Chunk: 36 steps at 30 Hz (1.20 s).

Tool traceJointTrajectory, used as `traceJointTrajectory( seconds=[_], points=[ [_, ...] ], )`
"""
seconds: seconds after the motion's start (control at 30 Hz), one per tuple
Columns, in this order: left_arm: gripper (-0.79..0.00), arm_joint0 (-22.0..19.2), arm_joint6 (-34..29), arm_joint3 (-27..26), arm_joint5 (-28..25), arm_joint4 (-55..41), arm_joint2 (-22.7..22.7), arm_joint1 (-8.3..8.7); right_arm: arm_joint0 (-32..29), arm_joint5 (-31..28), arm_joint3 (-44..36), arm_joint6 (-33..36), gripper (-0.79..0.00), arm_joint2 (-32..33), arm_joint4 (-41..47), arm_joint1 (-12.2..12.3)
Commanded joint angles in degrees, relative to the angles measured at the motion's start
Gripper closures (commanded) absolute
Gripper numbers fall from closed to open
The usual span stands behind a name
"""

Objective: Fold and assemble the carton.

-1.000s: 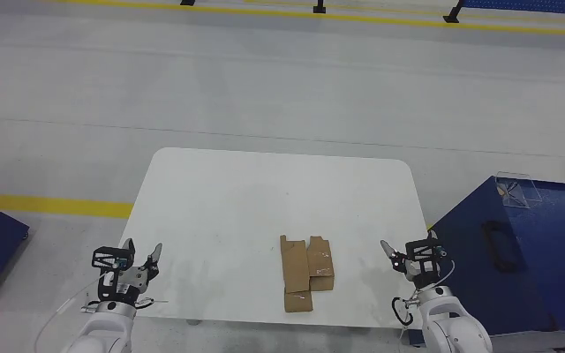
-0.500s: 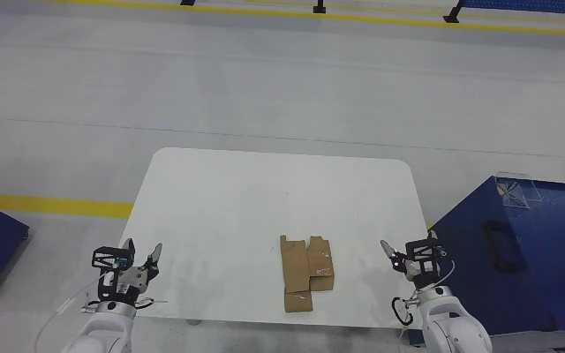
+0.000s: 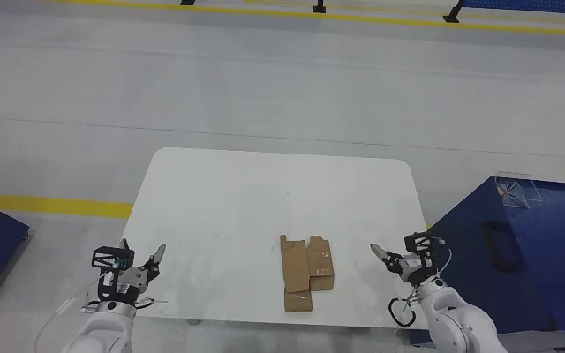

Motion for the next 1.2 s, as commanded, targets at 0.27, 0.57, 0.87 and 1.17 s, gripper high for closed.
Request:
traceJointTrajectory(
  seconds=[0.27, 0.57, 0.87, 1.17],
  points=[
    [-0.785, 0.0, 0.0, 0.0, 0.0, 0.0, 0.0, 0.00, 22.3, -3.3, 24.7, 50.3, -0.785, -2.6, 49.7, 1.4],
    [-0.785, 0.0, 0.0, 0.0, 0.0, 0.0, 0.0, 0.00, 31.4, -11.1, 40.5, 48.6, -0.785, -13.1, 48.8, 0.1],
    [-0.785, 0.0, 0.0, 0.0, 0.0, 0.0, 0.0, 0.00, 36.3, -14.1, 49.6, 47.3, -0.785, -19.2, 50.2, -1.0],
    [-0.785, 0.0, 0.0, 0.0, 0.0, 0.0, 0.0, 0.00, 40.9, -14.1, 56.1, 42.5, -0.690, -25.3, 46.9, -2.5]
  ],
)
